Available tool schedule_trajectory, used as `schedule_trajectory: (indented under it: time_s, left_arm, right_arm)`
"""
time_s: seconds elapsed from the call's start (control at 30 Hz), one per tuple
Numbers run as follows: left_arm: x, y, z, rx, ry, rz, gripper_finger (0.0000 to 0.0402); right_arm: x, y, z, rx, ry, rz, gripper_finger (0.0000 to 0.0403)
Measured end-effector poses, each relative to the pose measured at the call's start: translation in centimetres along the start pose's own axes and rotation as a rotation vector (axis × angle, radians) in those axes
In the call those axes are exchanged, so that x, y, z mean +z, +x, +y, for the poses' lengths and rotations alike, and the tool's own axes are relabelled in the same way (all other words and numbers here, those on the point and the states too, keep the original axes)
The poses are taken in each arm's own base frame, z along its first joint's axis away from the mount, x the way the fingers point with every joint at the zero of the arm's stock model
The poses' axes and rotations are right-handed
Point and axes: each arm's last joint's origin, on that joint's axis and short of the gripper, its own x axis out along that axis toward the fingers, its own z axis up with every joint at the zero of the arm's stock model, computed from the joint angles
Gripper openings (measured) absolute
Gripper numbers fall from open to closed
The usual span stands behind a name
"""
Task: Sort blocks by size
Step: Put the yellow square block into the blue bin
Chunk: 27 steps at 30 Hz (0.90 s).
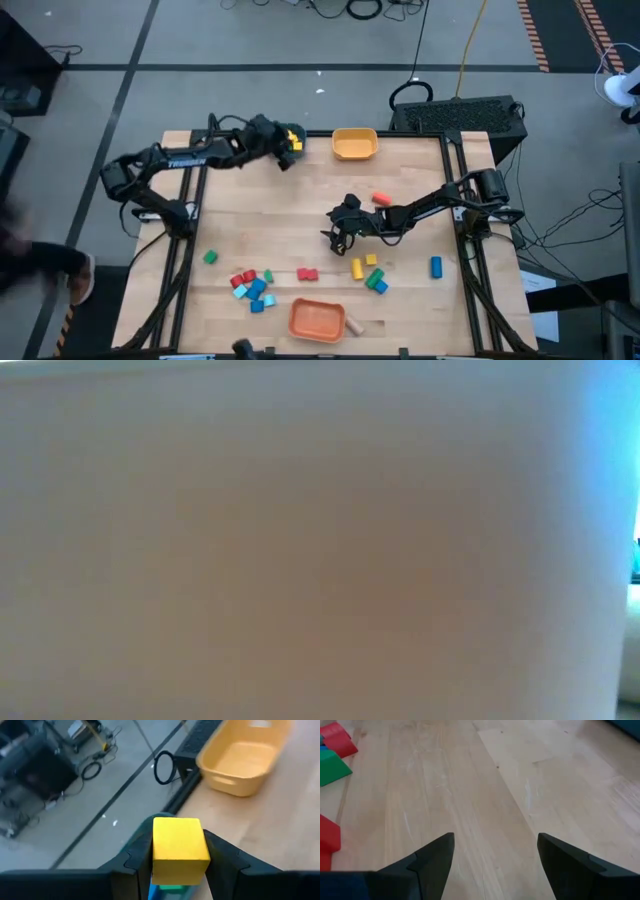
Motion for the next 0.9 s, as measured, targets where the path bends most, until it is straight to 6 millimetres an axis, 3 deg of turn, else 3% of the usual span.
schedule_trajectory:
  time_s: [0.2,0.4,0.63,0.9]
  left_arm:
    - [-1.7,2.2,2.6,0.023,-0.101,0.047,0.0139]
    - [-4.2,5.0,3.5,0.035,-0.128,0.135,0.0139]
    - [-6.1,6.4,4.6,0.064,-0.209,0.205,0.0141]
    - [-6.2,6.4,4.8,0.088,-0.258,0.207,0.0221]
  right_arm:
    - [0.0,0.0,0.0,0.001,0.001,-0.003,0.0272]
    - [0.0,0.0,0.0,0.002,0.001,-0.003,0.0272]
    - [0.0,0.0,0.0,0.002,-0.004,-0.002,0.0272]
    - [0.0,0.0,0.1,0.029,-0.008,0.008,0.0272]
